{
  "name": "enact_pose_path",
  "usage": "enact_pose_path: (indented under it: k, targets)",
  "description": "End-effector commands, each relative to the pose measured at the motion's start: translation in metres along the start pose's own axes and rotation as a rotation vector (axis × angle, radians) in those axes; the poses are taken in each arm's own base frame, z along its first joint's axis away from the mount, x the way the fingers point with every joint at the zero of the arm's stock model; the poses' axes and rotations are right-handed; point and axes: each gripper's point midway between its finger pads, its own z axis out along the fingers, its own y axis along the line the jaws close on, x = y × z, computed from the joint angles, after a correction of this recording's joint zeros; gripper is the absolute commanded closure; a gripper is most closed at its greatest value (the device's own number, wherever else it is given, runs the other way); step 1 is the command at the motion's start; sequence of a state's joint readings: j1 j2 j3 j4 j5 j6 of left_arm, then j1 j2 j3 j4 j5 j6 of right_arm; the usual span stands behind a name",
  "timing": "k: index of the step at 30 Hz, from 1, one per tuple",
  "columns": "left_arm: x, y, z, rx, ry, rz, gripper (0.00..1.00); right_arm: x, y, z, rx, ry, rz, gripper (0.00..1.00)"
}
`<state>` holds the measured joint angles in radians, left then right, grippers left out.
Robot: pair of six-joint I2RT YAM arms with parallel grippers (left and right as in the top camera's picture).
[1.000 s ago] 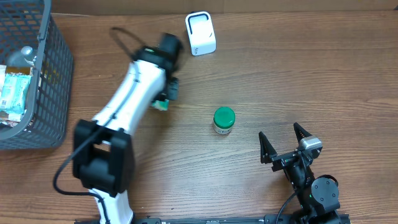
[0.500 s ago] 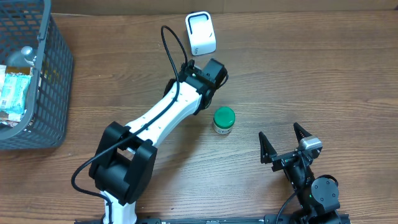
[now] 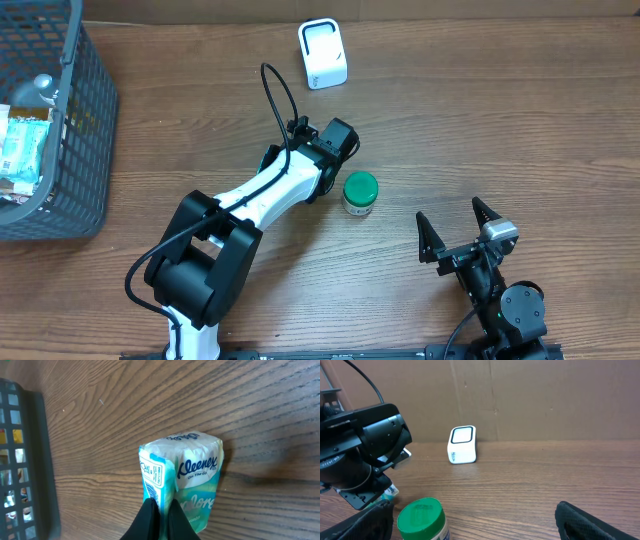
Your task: Scan the item barcode
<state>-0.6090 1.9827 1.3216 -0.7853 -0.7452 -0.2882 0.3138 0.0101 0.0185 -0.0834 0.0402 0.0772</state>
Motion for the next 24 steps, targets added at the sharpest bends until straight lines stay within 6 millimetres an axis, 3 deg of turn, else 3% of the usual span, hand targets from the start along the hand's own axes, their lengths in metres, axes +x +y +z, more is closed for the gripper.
enact_pose_path:
  k: [1,4,10,16,22,24]
  targets:
    - [0.005,-0.004,0.005,-0.019,-0.006,0.023,0.96,0.003,-0.002,0.0,0.005,0.0,-0.007,0.0]
    - [0.004,-0.004,0.006,-0.018,-0.01,0.029,0.94,0.003,-0.002,0.0,0.005,0.0,-0.007,0.0]
    - [0.004,-0.005,0.006,-0.016,-0.013,0.024,0.76,0.003,-0.002,0.0,0.005,0.0,-0.007,0.0]
    - [0.002,-0.004,0.005,-0.016,-0.016,0.02,0.7,0.003,-0.002,0.0,0.005,0.0,-0.007,0.0]
    - [-0.017,0.0,-0.014,0.066,-0.025,-0.034,0.62,0.003,-0.002,0.0,0.005,0.0,-0.007,0.0]
    - [-0.025,0.002,-0.024,0.137,-0.015,-0.06,0.5,0.003,-0.002,0.0,0.005,0.0,-0.007,0.0]
